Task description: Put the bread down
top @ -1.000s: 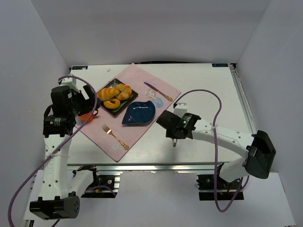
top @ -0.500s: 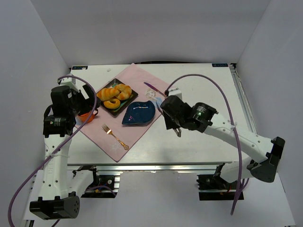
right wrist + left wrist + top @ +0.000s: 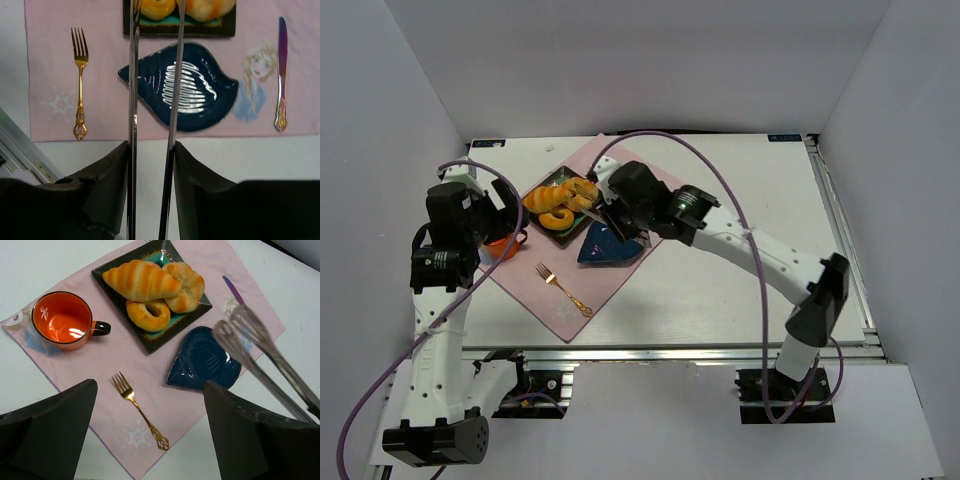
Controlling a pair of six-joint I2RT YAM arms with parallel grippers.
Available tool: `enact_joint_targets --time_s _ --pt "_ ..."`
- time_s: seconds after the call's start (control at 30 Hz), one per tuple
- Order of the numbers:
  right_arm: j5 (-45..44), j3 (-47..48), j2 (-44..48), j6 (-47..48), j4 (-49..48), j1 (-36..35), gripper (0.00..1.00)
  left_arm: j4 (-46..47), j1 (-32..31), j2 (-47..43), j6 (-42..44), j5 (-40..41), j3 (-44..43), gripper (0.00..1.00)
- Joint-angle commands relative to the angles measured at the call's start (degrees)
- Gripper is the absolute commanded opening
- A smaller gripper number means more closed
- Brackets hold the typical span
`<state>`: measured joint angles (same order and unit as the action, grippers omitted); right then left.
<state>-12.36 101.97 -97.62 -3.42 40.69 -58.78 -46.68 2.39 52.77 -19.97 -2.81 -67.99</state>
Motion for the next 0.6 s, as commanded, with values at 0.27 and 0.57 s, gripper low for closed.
enact_joint_targets --time_s 0.27,0.57 --pt "24.3 13.6 -10.9 19.8 -4.8 10.0 0.45 4.7 -0.2 0.5 0.5 0.3 2.2 0.98" --pt "31.3 22.9 -20.1 26.7 -0.3 15.8 0.46 6.9 -0.1 -0.6 0.4 0.2 1.8 0.98"
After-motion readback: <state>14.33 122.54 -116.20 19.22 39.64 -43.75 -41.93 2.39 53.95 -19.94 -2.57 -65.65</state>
